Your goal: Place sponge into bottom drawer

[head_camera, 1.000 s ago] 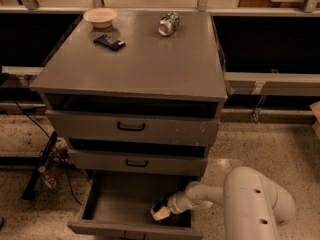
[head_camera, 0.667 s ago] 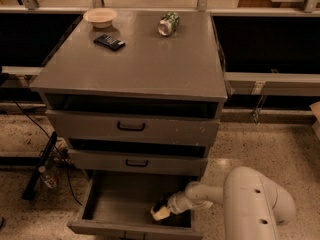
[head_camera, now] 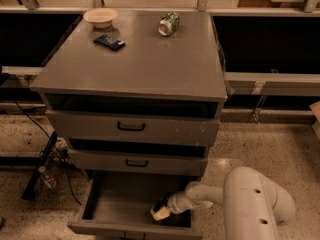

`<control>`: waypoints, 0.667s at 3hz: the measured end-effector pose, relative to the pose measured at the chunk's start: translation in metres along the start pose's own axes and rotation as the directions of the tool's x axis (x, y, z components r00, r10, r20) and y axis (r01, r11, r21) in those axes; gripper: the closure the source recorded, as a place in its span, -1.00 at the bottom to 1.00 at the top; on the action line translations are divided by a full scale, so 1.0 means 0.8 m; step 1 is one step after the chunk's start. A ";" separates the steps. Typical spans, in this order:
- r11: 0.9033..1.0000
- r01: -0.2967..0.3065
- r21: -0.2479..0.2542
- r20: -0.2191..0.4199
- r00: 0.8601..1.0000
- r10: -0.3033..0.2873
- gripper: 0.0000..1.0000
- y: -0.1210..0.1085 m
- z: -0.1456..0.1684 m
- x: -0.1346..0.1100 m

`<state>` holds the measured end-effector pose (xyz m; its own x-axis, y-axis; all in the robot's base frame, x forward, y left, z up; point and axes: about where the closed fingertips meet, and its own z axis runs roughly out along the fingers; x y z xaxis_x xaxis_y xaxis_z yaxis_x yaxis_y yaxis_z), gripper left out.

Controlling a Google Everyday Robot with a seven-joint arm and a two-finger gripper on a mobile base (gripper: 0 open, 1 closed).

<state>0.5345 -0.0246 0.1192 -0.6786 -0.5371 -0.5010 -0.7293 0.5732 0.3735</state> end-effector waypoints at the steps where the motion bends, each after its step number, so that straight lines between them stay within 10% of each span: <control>1: 1.000 0.000 0.000 0.000 1.000 0.000 -0.78 0.000 0.000 0.000; 2: 1.000 0.000 0.000 0.000 1.000 0.000 -1.00 0.000 0.000 0.000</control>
Offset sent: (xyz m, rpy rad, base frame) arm 0.0000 0.0000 0.0000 0.0000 0.0000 0.0000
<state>0.5344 -0.0245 0.1191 -0.6787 -0.5371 -0.5009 -0.7294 0.5731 0.3737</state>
